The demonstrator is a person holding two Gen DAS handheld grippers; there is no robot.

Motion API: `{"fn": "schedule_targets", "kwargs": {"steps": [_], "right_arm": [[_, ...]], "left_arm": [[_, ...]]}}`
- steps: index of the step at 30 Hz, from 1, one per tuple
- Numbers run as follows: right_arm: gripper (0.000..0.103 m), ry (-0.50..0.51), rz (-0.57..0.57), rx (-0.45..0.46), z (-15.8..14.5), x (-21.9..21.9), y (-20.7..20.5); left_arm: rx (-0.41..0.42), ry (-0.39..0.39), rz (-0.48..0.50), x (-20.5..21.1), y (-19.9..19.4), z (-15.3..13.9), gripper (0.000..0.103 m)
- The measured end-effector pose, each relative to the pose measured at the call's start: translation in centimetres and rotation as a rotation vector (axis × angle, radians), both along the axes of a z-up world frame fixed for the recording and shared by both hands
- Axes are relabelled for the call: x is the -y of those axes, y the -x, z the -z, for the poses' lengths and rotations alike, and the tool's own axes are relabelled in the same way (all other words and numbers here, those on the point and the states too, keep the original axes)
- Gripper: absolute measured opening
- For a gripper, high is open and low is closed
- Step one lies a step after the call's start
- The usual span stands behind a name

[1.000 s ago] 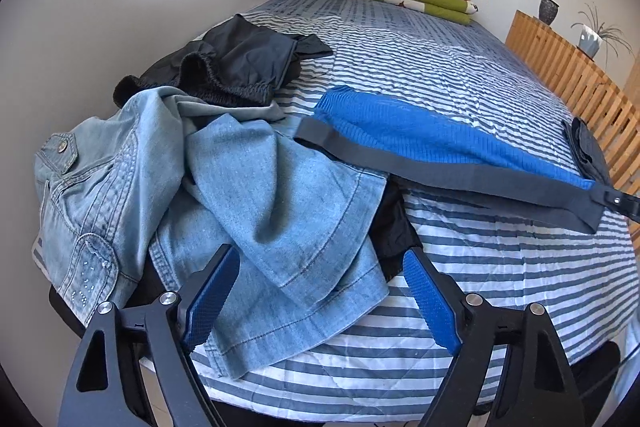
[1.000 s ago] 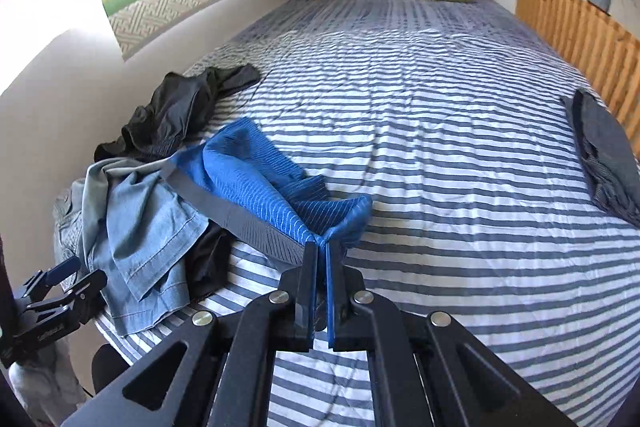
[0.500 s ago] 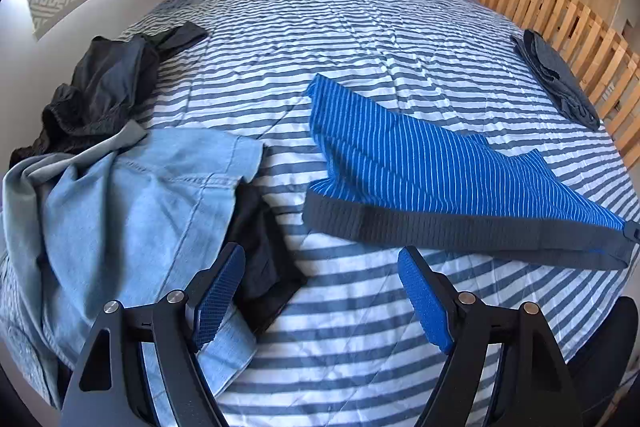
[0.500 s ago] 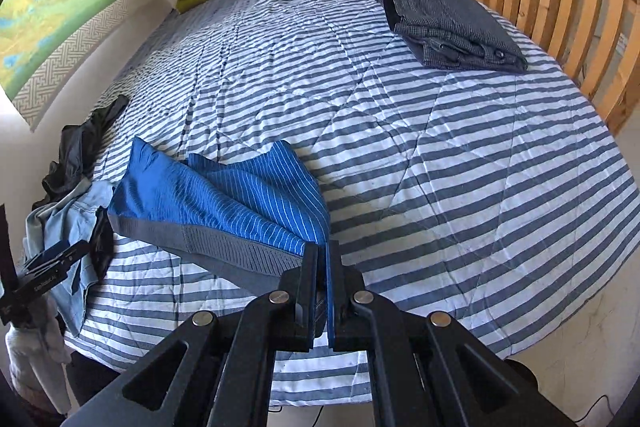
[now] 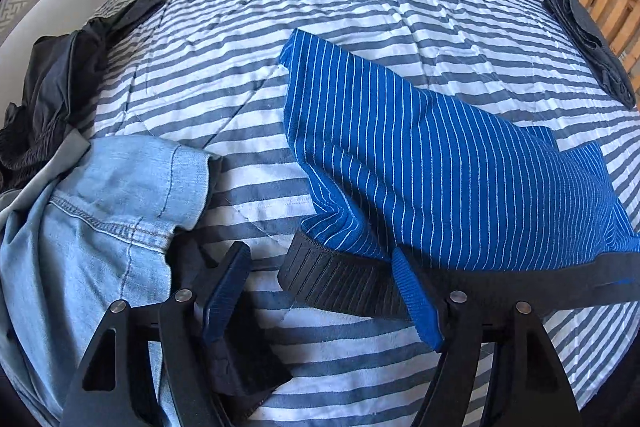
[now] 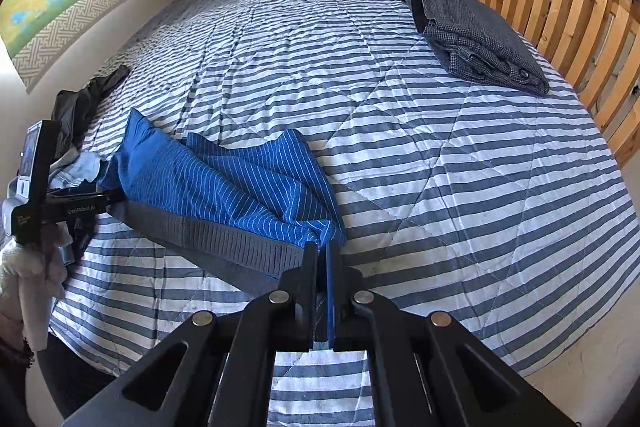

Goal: Fold small clothes
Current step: 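Close the left gripper on the waistband while the right gripper holds it, then lift the shorts by the waistband with both grippers and spread them out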

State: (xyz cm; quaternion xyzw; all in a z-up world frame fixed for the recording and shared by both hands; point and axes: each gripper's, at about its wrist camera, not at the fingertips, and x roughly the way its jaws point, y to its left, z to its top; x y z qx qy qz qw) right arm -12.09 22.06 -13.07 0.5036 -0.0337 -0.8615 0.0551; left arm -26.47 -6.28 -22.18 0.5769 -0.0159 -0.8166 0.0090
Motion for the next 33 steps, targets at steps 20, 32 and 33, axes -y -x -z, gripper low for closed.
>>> {"fn": "schedule_targets", "kwargs": {"steps": [20, 32, 33], "right_arm": [[0.003, 0.01, 0.013, -0.077, -2.5, -1.1, -1.0], [0.001, 0.181, -0.037, -0.281, -13.4, -2.1, -5.7], [0.001, 0.185, -0.044, -0.296, -14.1, -2.1, -5.8]], "left_arm": [[-0.113, -0.29, -0.031, 2.7, -3.6, -7.3, 0.004], [-0.377, -0.471, -0.004, 7.1, -13.1, -23.9, 0.004], [-0.378, -0.476, -0.007, 7.3, -12.9, -24.3, 0.004]]}}
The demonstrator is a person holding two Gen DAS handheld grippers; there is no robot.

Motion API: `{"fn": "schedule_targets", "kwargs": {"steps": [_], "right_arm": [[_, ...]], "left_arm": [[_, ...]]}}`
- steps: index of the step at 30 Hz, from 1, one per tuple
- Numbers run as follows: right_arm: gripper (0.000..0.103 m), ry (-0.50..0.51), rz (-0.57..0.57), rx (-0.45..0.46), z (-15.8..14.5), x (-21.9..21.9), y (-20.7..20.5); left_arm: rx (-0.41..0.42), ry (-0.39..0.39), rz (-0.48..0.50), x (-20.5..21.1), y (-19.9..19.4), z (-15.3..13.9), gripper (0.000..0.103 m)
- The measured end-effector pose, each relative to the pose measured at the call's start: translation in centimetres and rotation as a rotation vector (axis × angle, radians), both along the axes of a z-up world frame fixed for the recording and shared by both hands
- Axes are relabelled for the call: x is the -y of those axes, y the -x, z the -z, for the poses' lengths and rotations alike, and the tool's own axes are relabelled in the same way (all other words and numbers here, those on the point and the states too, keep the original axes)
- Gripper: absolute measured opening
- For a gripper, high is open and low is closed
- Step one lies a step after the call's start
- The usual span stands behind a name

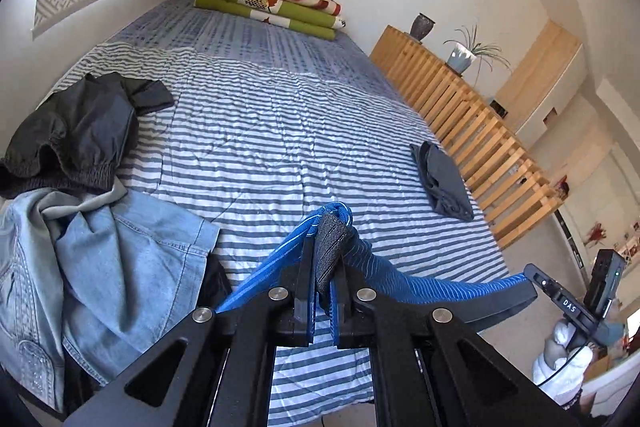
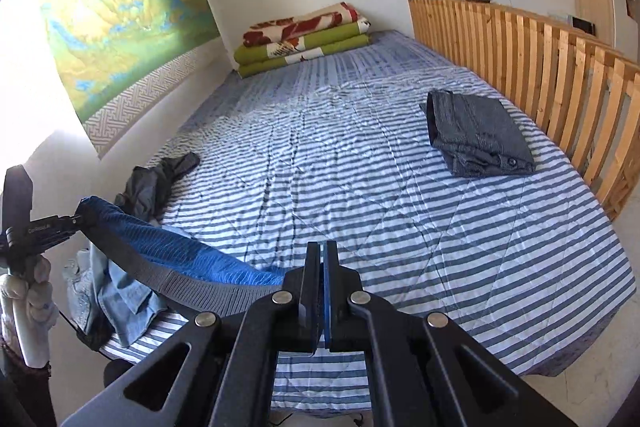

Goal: Fold small clothes
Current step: 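Lift the shorts by the waistband with both grippers and spread them out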

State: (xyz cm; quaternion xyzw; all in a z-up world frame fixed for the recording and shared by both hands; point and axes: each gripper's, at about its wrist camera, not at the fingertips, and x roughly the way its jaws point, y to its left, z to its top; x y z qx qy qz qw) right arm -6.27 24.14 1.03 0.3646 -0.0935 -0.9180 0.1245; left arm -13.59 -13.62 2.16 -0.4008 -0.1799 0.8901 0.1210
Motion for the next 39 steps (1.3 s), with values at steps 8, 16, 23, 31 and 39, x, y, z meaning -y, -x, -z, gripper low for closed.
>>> {"fn": "schedule_targets", "kwargs": {"steps": [8, 16, 23, 31, 39], "right_arm": [[0.002, -0.156, 0.089, 0.088, 5.7, 0.8, 10.6], [0.039, -0.081, -0.063, 0.259, 12.8, -0.7, 12.1], [0.046, -0.122, -0.205, 0.312, 15.8, -0.2, 7.2], [0.046, -0.174, -0.307, 0.352, 16.9, 4.1, 7.3], [0.032, -0.091, 0.001, 0.435, 19.2, -0.3, 13.4]], "left_arm": [[0.298, 0.137, -0.058, -1.0, 12.8, 10.5, 0.018], [0.258, 0.196, -0.081, 0.9, 15.3, 12.7, 0.061], [0.369, 0.197, -0.025, 3.6, 15.1, 16.8, 0.059], [0.443, 0.154, 0.05, -0.3, 17.4, 21.0, 0.052], [0.396, 0.021, 0.003, -0.6, 21.3, 19.1, 0.053]]}}
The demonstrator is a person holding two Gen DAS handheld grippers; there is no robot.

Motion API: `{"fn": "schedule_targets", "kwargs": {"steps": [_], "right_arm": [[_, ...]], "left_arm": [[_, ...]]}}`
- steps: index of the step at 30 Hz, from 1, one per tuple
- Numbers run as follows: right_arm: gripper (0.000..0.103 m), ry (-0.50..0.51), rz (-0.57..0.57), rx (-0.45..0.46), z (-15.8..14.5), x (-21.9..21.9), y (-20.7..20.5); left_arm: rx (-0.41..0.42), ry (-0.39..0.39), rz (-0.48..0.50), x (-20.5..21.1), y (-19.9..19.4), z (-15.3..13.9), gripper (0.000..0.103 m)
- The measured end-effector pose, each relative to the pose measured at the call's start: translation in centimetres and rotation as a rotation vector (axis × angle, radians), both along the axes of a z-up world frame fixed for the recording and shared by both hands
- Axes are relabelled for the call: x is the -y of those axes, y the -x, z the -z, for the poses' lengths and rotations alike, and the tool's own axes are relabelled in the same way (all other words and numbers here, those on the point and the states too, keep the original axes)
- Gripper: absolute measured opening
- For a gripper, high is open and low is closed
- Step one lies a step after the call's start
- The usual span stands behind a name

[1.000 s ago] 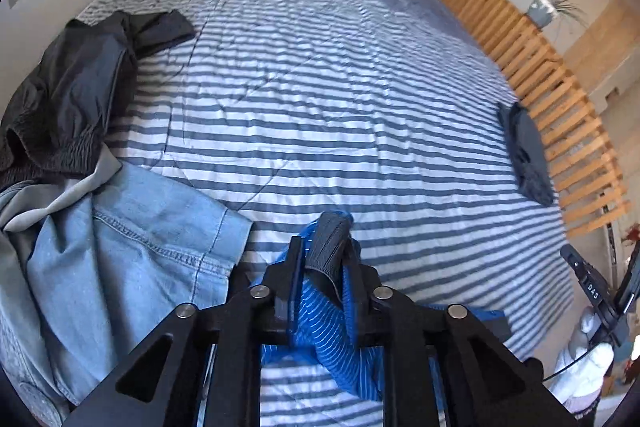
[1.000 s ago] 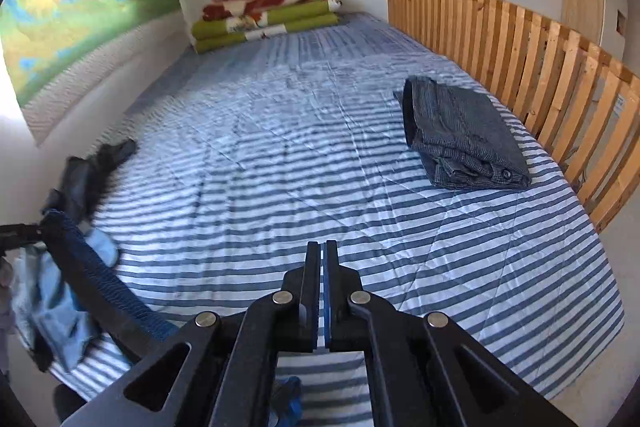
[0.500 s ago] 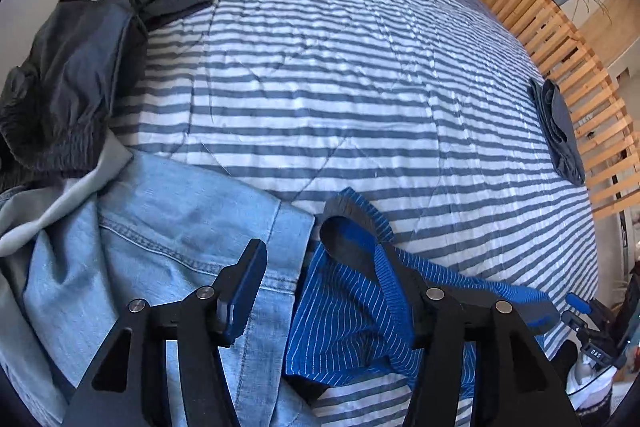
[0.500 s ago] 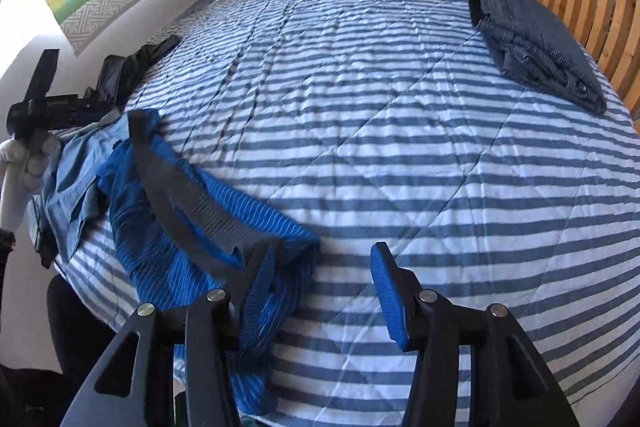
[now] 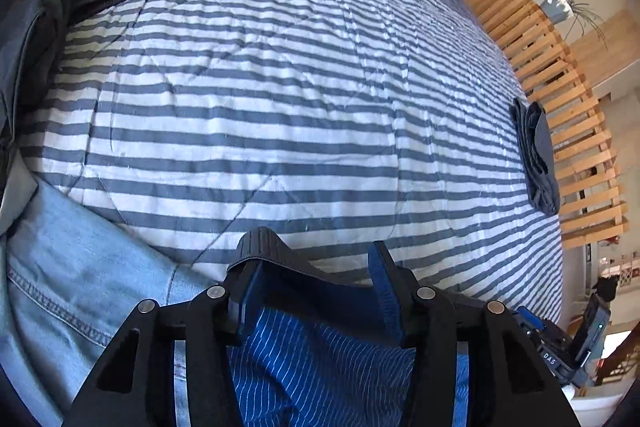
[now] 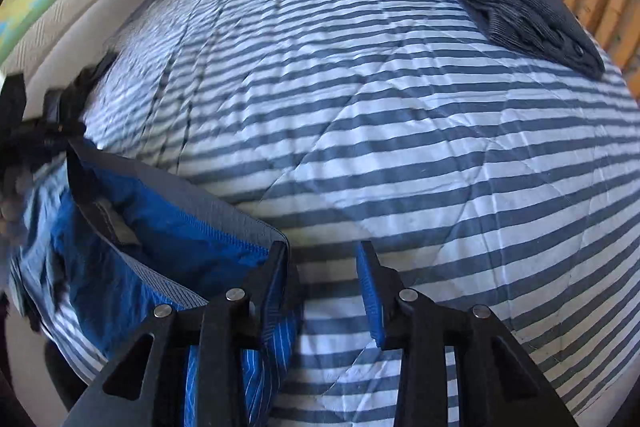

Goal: Fold small clothes
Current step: 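Lift the shorts by the waistband with both grippers and spread them out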

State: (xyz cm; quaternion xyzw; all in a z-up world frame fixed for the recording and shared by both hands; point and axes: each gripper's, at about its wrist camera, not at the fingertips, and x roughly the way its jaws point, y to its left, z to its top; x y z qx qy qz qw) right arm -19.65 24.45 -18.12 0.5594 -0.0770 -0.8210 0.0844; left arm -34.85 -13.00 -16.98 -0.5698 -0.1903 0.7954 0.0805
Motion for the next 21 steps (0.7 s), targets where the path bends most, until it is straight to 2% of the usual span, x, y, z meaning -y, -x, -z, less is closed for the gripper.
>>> {"fn": "schedule_targets", "kwargs": {"steps": [1, 4, 7, 9, 16, 21], "right_arm": [[0.032, -0.001, 0.014, -0.016, -0.5, -0.6, 0.1], [0.036, -0.05, -0.041, -0.074, -1.9, -0.9, -0.9], [0.04, -0.043, -0.081, -0.09, -2.4, -1.3, -2.1], [0.041, -0.023, -0.079, -0.089, -2.3, -1.7, -2.7], [0.041, 0.031, -0.111, -0.059, 0.0, -0.7, -1.6], [0.041, 0.031, -0.122, -0.043, 1.7, 0.5, -0.6]], "left_arm": [[-0.009, 0.005, 0.005, 0.2, 0.0, -0.5, 0.053], [-0.04, 0.089, 0.034, 0.9, -0.7, -1.6, 0.058], [-0.038, 0.052, 0.032, 2.6, -1.4, -1.8, 0.058], [-0.056, 0.071, 0.027, 3.3, -1.6, -1.7, 0.059], [-0.017, 0.181, 0.159, 0.6, -0.2, 2.3, 0.06], [-0.007, 0.173, 0.169, -0.8, 1.5, 4.7, 0.059]]}}
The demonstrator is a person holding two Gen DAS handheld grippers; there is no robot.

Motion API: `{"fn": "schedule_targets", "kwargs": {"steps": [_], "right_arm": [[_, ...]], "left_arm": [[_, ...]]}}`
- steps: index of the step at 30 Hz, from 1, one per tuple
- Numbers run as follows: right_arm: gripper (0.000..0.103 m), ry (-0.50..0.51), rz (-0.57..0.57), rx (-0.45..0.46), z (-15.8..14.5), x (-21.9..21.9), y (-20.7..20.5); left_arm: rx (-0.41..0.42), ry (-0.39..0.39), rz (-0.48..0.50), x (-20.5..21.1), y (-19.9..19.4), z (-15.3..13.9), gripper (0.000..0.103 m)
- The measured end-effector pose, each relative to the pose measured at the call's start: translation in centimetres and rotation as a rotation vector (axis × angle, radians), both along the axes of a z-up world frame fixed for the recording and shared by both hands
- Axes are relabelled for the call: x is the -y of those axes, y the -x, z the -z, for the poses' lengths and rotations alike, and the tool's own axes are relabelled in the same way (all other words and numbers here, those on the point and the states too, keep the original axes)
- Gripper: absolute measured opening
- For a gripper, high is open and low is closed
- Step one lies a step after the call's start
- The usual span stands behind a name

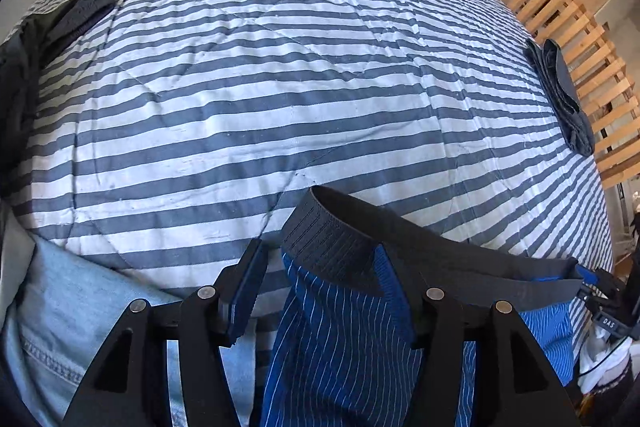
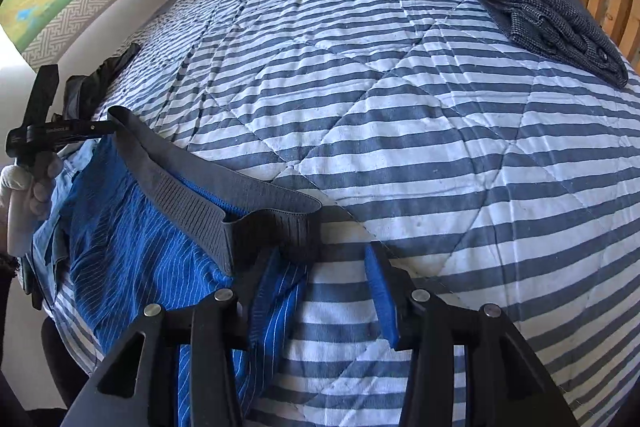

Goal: Fold small clothes
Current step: 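Lift the shorts by the waistband with both grippers and spread them out, then lay the shorts flat on the bed and open both grippers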

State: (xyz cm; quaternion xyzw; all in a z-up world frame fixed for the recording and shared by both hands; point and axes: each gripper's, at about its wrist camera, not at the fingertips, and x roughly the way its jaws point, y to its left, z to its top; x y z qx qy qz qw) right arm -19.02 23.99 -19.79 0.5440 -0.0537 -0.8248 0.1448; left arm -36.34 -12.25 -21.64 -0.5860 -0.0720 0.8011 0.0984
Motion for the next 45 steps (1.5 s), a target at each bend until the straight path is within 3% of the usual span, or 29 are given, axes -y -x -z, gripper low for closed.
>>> {"fn": "schedule_targets", "kwargs": {"steps": [2, 4, 7, 12, 17, 24, 30, 33, 35, 38, 41, 43, 45], "right_arm": [[0.04, 0.014, -0.006, -0.008, -0.1, 0.3, 0.3], [0.036, 0.06, -0.001, -0.003, -0.2, 0.3, 0.6], [0.012, 0.098, 0.009, 0.017, -0.2, 0.3, 1.0], [0.005, 0.11, 0.07, -0.015, -1.8, -0.6, 0.4], [0.005, 0.163, 0.109, -0.15, -8.0, -2.0, -1.2], [0.005, 0.213, 0.096, -0.378, -18.5, -3.1, -5.8], [0.005, 0.245, 0.032, -0.473, -23.2, -3.1, -11.3], [0.005, 0.259, 0.012, -0.495, -24.3, -3.4, -13.2], [0.005, 0.265, 0.013, -0.481, -24.1, -3.7, -13.0], [0.005, 0.256, 0.037, -0.443, -22.1, -4.0, -11.2], [0.005, 0.226, 0.071, -0.382, -18.4, -4.4, -7.5], [0.005, 0.119, 0.114, -0.356, -15.1, -4.4, -4.3], [0.005, 0.067, 0.134, -0.268, -11.0, -5.0, -0.2]], "left_arm": [[-0.008, -0.013, -0.004, -0.3, 0.5, 0.3, 0.052], [-0.023, -0.011, -0.004, -0.7, 0.6, 0.2, 0.03], [-0.027, -0.022, 0.0, -0.9, 0.5, -0.1, 0.01], [-0.091, -0.081, -0.057, 0.5, -0.9, -3.3, 0.006], [-0.21, -0.126, -0.102, 1.8, -4.1, -10.2, 0.006], [-0.392, -0.13, -0.12, 2.1, -13.3, -20.6, 0.006], [-0.519, -0.173, -0.147, 2.9, -21.7, -27.5, 0.006], [-0.522, -0.177, -0.138, 2.7, -22.9, -29.1, 0.006], [-0.506, -0.16, -0.138, 2.4, -22.4, -29.1, 0.006], [-0.444, -0.128, -0.143, 1.1, -19.1, -26.3, 0.006], [-0.35, -0.11, -0.152, -0.4, -13.0, -20.9, 0.006], [-0.247, -0.087, -0.131, -1.6, -8.2, -16.2, 0.012], [-0.156, -0.038, -0.154, -2.3, -4.8, -12.1, 0.02]]}}
